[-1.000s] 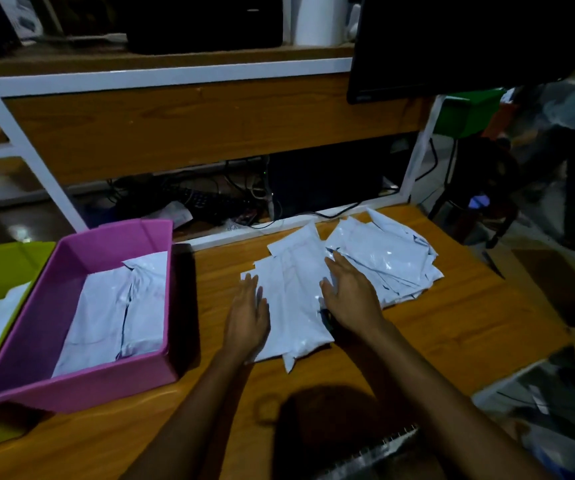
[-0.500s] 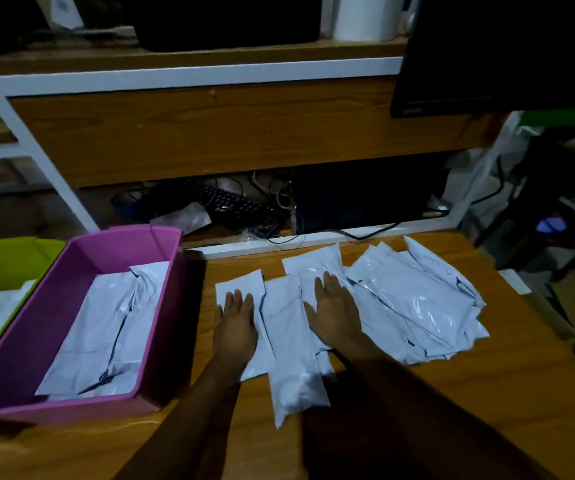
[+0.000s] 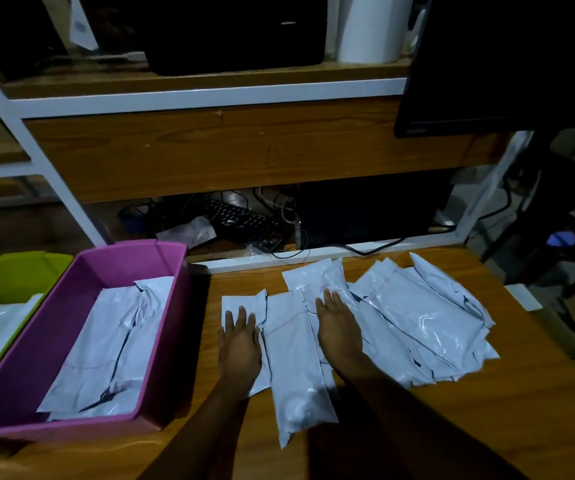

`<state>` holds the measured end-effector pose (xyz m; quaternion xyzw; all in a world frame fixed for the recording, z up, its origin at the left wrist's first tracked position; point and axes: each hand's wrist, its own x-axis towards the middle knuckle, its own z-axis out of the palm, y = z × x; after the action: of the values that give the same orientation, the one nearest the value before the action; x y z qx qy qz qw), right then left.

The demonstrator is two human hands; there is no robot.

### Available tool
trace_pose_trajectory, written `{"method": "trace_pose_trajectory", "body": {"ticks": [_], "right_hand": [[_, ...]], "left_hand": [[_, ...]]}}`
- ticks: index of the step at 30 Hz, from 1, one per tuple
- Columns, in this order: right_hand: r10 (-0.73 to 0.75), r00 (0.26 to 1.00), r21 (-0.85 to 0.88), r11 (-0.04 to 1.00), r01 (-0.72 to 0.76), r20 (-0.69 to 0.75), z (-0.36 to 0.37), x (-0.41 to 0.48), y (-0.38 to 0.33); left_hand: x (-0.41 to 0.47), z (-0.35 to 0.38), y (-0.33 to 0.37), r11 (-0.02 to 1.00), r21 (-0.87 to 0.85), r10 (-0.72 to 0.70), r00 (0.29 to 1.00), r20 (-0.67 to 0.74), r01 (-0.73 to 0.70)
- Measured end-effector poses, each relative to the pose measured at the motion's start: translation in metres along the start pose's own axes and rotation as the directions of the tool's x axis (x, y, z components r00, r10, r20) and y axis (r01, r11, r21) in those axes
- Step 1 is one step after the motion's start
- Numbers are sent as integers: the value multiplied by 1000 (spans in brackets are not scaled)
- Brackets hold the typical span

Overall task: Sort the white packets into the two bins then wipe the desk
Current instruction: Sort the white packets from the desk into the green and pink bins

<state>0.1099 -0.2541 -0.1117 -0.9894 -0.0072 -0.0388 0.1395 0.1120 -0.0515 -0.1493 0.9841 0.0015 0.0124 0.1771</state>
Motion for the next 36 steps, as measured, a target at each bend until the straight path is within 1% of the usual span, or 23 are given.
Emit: {"method": "trace_pose_trajectory", "body": {"ticks": [3,6,9,12,15,17,19,22,24,26,28,32,36], "right_hand": [[35,999,18,999,-35,16,-13,4,0],[73,996,22,997,-72,-41,-32,6,-3],[101,984,27,995,-99,-147,-55,8,-7],[121,959,76,992,-105,-257,-77,-2,-18],[127,919,149,986,-76,-373,-92,-28,-39],[131,885,180,982,-55,-446,-99,-49,-55],[155,844,243,969,-31,-513,-102,-75,-70],[183,761,331,943,44,-623,-100,-122,-93],[202,724,377,922,87,-660,-95,-156,-110],[208,721,412,904,117,-661,-89,-189,-131],[154,724,382,910,162,-673,-84,-218,-151],[122,774,423,884,200,-621,-77,-258,-194],[95,790,473,841,262,-606,-76,-274,-239]], "left_hand": [[0,-7,1,989,-145,27,997,-66,-36],[3,-24,4,958,-251,95,982,-165,-136],[9,-48,12,907,-323,199,951,-237,-270],[2,-73,24,850,-372,269,915,-300,-372],[-16,-100,29,807,-361,348,869,-352,-469],[-33,-115,29,786,-356,374,848,-376,-505],[-55,-128,26,769,-357,389,832,-396,-530],[-94,-145,14,746,-351,410,806,-426,-565],[-123,-154,1,756,-327,406,798,-445,-567],[-153,-163,-17,764,-334,385,806,-450,-551],[-178,-174,-36,769,-342,367,812,-455,-539],[-218,-192,-76,801,-312,350,823,-446,-510],[-242,-213,-116,825,-268,344,819,-460,-497]]}}
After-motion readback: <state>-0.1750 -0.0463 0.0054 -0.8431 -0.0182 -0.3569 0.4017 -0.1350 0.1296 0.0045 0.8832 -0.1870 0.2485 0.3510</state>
